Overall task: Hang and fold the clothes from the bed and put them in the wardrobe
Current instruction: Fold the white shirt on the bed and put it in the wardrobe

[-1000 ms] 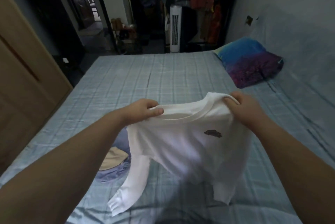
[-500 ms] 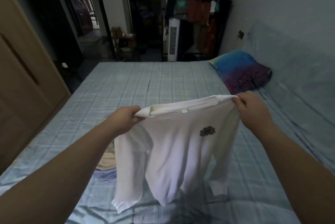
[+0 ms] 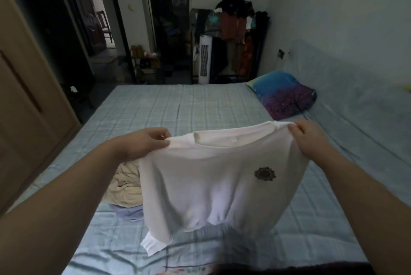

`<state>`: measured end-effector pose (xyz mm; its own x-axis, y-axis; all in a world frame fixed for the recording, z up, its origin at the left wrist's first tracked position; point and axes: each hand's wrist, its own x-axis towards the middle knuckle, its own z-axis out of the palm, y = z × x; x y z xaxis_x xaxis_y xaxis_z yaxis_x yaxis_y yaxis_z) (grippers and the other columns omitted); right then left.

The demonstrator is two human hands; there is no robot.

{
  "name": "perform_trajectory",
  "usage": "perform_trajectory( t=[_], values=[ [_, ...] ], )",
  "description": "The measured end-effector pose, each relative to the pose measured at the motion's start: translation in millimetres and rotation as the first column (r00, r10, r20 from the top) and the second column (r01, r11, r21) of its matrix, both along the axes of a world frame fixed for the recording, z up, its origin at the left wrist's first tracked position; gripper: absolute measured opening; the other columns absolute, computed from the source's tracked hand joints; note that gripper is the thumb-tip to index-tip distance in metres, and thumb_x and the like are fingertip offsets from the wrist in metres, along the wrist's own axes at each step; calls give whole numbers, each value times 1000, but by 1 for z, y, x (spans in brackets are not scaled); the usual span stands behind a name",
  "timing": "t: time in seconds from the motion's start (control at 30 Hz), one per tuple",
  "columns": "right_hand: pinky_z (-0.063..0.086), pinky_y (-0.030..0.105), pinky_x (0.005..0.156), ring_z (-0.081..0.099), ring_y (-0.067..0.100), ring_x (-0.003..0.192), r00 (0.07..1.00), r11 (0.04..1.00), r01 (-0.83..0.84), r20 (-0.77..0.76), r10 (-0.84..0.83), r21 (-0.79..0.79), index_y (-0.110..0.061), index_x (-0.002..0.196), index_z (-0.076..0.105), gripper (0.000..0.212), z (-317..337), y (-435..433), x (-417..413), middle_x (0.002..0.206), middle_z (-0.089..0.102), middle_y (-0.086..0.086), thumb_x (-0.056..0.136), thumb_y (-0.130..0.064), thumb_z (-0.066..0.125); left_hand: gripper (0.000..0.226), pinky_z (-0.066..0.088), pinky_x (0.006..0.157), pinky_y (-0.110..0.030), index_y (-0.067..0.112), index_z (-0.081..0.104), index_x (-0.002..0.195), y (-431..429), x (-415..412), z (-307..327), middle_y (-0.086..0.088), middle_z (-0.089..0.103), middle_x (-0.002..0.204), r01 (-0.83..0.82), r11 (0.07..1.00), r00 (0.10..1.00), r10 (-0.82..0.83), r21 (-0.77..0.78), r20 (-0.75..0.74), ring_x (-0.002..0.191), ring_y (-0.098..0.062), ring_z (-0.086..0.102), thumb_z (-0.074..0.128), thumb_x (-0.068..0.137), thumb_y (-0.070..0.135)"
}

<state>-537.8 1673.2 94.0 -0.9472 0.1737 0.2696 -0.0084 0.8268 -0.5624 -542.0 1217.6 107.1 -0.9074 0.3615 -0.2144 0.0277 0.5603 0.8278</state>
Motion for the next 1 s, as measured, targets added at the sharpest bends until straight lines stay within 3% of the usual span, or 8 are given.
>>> perform_trajectory(
  t=[0.07,0.23,0.33,0.43,0.67,0.77,0.93,1.0],
  values=[
    [24,34,60,49,23,77,996,997,-26,87,20,67,-19,66,44,35,-1,2,9,72,50,1,101,-19,47,12,42,64,-28,23,63,89,7,2,-3,2,68,85,-152,981,969,124,-123,-213,73,-11,58,57,98,26],
    [29,34,63,52,25,83,994,994,72,92,-65,-76,-7,80,52,27,-18,-7,32,85,56,12,102,-17,41,11,30,61,-33,16,55,96,38,9,-18,-1,59,84,-417,908,807,344,-51,-480,79,-22,51,50,101,23],
    [36,37,68,54,27,83,987,979,152,-35,-158,-137,-15,86,52,25,-20,-20,48,87,58,9,102,-27,38,9,31,66,-33,20,50,95,53,20,-22,8,51,76,-544,827,704,541,141,-459,78,-24,51,45,102,24],
    [35,40,57,49,25,66,939,976,206,-266,-217,-68,-27,80,40,24,-9,-25,68,72,51,-5,100,-39,32,11,35,60,-34,29,46,95,62,34,-16,9,54,79,-578,772,616,626,265,-478,74,-19,54,39,102,32],
    [31,34,61,58,43,72,718,929,365,-653,-242,57,-21,100,49,17,39,7,89,80,63,17,100,-36,41,14,38,73,-38,26,52,96,66,51,30,7,52,80,-487,809,225,480,329,-848,77,-23,51,38,98,24],
    [30,35,59,56,42,70,679,926,369,-704,-210,80,-19,92,45,22,61,19,85,75,59,17,100,-38,38,14,34,71,-37,27,50,95,77,42,46,4,51,76,-487,797,208,502,356,-840,75,-26,50,37,98,24],
    [27,35,60,54,40,73,677,924,376,-702,-222,70,-20,88,44,24,74,37,63,78,57,18,100,-39,37,14,47,72,-51,30,49,97,100,25,53,0,56,81,-423,802,253,551,422,-795,81,-28,55,35,99,28],
    [31,39,60,52,40,77,671,925,376,-705,-229,57,-18,87,44,24,70,44,51,81,57,19,100,-37,38,15,44,71,-45,26,51,98,109,13,48,0,54,82,-428,804,233,539,413,-809,82,-28,54,36,98,27]
  ],
)
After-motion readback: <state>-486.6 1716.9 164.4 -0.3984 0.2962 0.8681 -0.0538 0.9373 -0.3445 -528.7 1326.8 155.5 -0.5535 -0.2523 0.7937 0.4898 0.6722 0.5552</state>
